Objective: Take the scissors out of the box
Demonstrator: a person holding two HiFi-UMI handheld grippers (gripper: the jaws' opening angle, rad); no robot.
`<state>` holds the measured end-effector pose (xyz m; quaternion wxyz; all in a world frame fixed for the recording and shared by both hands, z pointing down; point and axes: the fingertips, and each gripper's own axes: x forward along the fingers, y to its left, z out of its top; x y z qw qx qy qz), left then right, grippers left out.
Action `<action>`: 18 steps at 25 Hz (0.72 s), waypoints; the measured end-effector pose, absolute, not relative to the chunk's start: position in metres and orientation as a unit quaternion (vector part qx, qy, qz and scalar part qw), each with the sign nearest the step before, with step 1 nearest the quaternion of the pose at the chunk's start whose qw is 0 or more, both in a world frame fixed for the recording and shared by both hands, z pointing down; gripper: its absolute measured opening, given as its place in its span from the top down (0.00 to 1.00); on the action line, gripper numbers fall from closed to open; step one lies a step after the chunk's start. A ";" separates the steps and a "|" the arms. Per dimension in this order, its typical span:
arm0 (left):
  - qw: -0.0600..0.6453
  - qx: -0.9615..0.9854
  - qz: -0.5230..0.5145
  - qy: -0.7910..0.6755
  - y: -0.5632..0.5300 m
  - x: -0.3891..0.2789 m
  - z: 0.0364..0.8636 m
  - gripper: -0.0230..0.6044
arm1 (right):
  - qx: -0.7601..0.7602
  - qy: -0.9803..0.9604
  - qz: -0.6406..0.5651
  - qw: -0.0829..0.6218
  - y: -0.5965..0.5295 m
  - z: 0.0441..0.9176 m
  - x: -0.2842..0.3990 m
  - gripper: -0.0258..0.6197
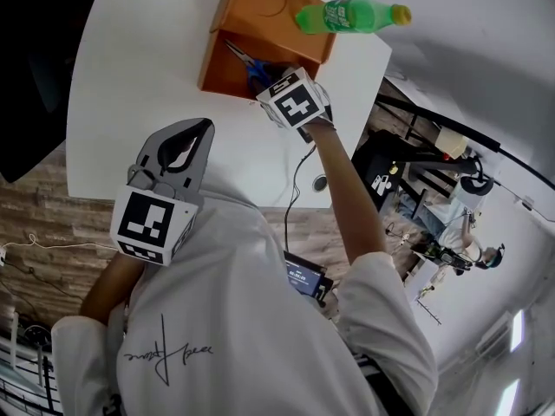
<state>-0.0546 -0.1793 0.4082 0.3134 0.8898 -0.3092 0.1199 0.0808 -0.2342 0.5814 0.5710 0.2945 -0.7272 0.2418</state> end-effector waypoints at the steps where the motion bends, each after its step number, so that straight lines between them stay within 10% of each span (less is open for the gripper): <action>1: 0.315 0.889 0.120 -0.309 -0.179 -0.055 0.409 0.95 | 0.294 -0.726 0.242 0.573 -0.234 0.582 0.082 0.75; 18: 0.318 0.888 0.122 -0.308 -0.178 -0.051 0.411 0.95 | 0.301 -0.732 0.239 0.562 -0.235 0.582 0.081 0.81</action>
